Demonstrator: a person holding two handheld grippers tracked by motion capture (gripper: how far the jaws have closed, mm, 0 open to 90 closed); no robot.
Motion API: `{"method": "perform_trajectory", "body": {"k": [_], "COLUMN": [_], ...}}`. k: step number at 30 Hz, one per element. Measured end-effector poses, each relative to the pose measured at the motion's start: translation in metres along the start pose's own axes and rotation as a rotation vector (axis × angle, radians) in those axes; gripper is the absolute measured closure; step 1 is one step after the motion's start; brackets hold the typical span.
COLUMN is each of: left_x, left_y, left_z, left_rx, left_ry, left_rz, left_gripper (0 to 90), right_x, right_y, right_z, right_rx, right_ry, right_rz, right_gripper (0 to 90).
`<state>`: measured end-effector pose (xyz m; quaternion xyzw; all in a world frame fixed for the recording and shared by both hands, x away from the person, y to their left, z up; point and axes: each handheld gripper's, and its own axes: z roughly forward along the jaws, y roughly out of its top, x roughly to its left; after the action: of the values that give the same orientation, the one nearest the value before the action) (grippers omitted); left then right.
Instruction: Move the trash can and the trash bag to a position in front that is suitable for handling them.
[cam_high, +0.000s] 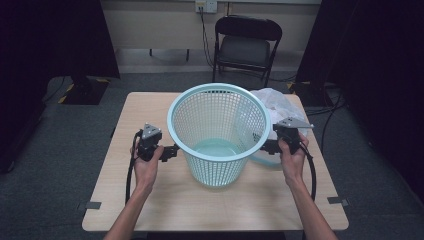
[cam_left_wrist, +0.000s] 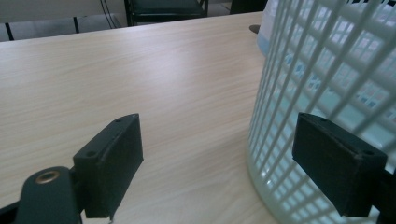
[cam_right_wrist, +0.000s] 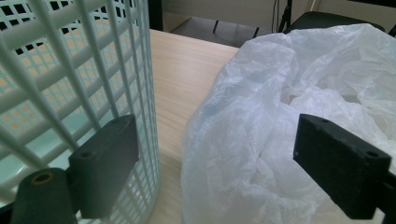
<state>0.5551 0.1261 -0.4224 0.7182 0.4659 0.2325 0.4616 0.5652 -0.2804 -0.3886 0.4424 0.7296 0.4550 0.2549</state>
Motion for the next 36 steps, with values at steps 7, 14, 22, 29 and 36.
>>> {"method": "perform_trajectory", "body": {"k": [7, 14, 22, 29, 36], "left_x": [-0.006, -0.007, -0.006, -0.007, -0.011], "left_y": [-0.004, -0.012, -0.026, -0.034, -0.041], "left_z": [0.000, -0.019, -0.044, -0.065, -0.081], "left_rx": [-0.017, -0.009, -0.018, -0.003, 0.008], "left_ry": [-0.013, -0.057, -0.069, -0.086, -0.094], "left_rz": [-0.003, 0.025, 0.040, 0.082, 0.102], "left_gripper": [28.6, 33.4, 33.7, 33.7, 33.8], "right_x": [0.003, 0.013, 0.031, 0.043, 0.051], "right_y": [-0.004, -0.005, -0.014, -0.020, -0.025], "right_z": [-0.002, -0.012, -0.022, -0.032, -0.042], "right_rx": [-0.018, -0.005, -0.014, -0.017, -0.013], "right_ry": [0.020, 0.037, 0.091, 0.129, 0.157], "right_rz": [0.004, -0.040, -0.064, -0.082, -0.097], "right_gripper": [26.1, 28.8, 30.7, 31.1, 30.6]}}
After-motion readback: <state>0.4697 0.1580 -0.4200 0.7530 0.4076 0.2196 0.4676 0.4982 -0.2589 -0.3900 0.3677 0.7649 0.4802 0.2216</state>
